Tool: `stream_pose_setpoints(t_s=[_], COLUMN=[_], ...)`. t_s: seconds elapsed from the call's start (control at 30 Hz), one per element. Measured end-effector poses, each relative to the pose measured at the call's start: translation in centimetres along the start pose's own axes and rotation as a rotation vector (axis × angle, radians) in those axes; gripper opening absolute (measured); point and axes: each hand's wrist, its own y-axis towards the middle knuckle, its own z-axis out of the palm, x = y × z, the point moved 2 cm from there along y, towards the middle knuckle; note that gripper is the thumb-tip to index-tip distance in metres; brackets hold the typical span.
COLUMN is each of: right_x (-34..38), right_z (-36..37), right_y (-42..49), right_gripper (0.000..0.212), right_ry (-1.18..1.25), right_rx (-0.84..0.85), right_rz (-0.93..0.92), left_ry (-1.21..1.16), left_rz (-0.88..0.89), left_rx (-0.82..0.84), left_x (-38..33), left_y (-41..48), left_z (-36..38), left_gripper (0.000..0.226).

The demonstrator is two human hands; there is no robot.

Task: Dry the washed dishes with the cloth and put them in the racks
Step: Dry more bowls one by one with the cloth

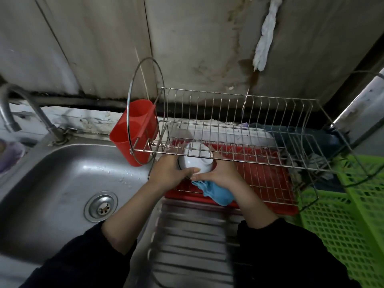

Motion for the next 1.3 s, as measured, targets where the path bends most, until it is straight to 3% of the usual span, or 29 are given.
stream_pose_setpoints(t_s=[0.2,0.37,0.53,0.73,0.9,1.1,1.3], right_x=[-0.8,-1.5,-1.4,-0.8,0.0,1.9,2.8], right_z=[0.0,-0.1,-0.1,-0.5,-1.6,-2.6,-0.9], right_y=[1.1,1.5,1.4,0.4,-1.9,-5.3,-7.9], right_gripper=[0.092,0.079,0.085,0.08,0.101,0.086,0.082], right_ry=[0.041,0.058,0.003,-0.034,-0.036,-0.092,-0.238], right_rx=[0.044,0.099,0.102,0.068,-0.012,-0.058,-0.064], right_rz=[0.061,0.108,0.115,0.076,0.082,0.026,-0.037], left_ry=[0.058,0.116,0.119,0.149,0.325,0.183,0.199], left_rz=[-0.002,0.023,0.005,0.037,-0.017,0.061,-0.035], left_rx=[0.006,-0.027,-0.01,-0.017,0.024,-0.083,-0.082], left_x=[-0.2,0.0,0.2,0.0,-0.2,-0.1,0.1], left_y=[0.5,0.7,1.2,0.7,0.0,-2.7,-6.9], left_z=[0.5,0.7,0.8,0.4,0.7,0.4,-0.7], left_gripper=[0.076,0.088,0.092,0.088,0.066,0.079,0.067])
